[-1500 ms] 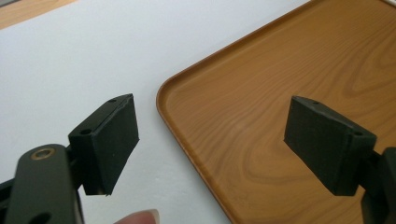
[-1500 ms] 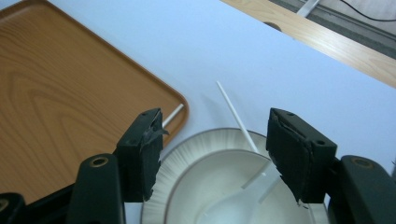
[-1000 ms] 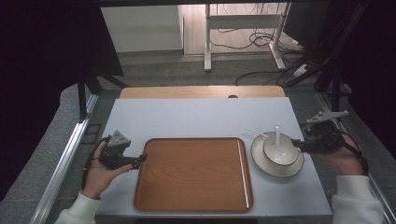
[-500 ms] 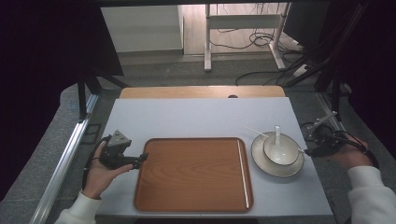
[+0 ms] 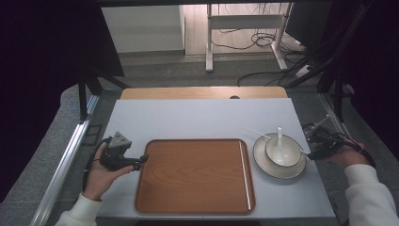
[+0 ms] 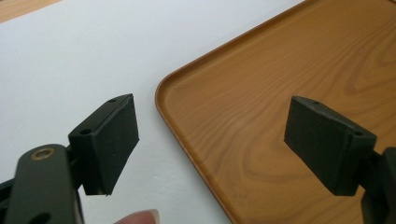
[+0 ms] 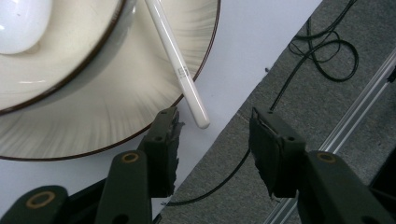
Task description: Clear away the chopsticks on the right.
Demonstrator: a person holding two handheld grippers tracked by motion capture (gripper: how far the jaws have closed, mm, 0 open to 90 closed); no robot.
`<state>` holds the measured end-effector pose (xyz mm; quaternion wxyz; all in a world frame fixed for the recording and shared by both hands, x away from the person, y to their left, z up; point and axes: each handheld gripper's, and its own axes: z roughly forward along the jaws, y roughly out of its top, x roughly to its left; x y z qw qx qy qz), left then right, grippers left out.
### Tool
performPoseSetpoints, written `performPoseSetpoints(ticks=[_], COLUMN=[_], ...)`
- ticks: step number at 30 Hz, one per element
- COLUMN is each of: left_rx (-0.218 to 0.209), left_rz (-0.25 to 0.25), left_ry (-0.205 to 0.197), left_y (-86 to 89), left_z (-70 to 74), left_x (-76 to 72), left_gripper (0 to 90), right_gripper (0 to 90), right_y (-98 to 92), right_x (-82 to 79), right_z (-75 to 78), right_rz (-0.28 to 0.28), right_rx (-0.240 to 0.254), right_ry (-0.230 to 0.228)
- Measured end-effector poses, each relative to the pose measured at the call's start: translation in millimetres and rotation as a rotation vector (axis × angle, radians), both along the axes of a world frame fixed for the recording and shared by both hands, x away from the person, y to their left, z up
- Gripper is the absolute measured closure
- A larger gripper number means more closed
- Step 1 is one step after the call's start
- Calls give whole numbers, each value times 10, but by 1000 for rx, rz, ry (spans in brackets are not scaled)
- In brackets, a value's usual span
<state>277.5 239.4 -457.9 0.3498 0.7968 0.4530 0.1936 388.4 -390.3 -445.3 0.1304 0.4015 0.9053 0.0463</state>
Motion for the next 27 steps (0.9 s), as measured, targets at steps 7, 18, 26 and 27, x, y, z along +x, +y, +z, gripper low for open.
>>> performPoseSetpoints(ticks=[7,18,26,27], left_rx=[3,9,18,14], left_rz=[0,2,1,3], left_ry=[1,9,14,13], left_y=[1,4,-1,-4], left_z=[-4,-31,-40,-40], left_x=[-2,9,15,13], left_gripper=[171,171,171,171], right_gripper=[555,597,669,684], right_y=[12,0,52,56], right_x=[52,140,184,186], right_z=[-46,-123,-137,-139], right_rz=[16,91,178,198], right_rx=[-9,-48,-92,-95], right_ry=[8,13,2,0])
